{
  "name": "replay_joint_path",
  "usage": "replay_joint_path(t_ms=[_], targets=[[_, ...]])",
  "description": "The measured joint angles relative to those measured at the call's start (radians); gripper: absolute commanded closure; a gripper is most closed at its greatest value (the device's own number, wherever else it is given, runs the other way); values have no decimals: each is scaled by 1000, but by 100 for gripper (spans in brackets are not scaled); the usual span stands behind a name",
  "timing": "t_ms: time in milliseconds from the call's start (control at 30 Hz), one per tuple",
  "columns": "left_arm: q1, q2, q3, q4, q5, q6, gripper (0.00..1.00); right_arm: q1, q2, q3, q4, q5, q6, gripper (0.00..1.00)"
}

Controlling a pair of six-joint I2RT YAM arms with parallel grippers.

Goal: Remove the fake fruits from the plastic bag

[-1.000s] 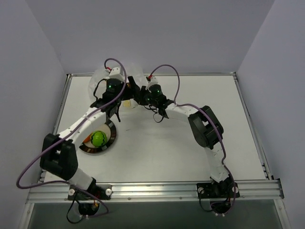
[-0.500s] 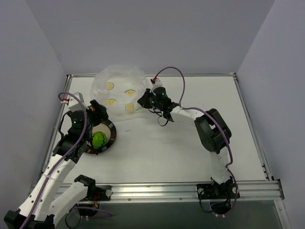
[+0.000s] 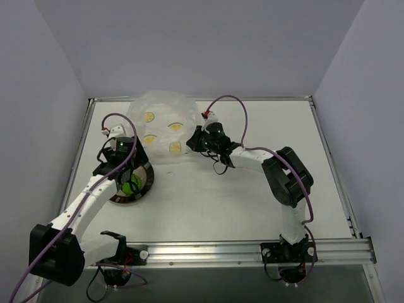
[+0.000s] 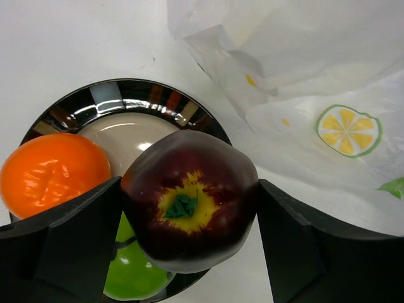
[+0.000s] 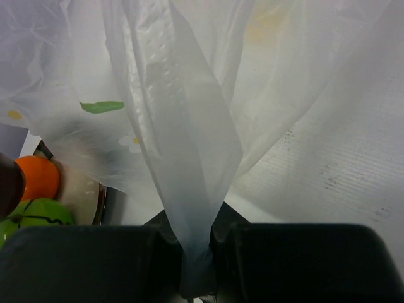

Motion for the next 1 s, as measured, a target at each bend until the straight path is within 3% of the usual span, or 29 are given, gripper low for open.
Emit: replay_joint_path(t_ms=[433,667,800,1000], targets=[[13,164,15,2,-39,11,66,0,-56,-21,3,4,-68,99],[23,209,41,13,-43,12,56,0,-56,-26,3,4,-79,98],[40,240,42,30,-43,11,47,0,-56,-26,3,3,-80,92],[48,280,42,42,-41,11,45,5,-56,-29,3,4,-80,84]])
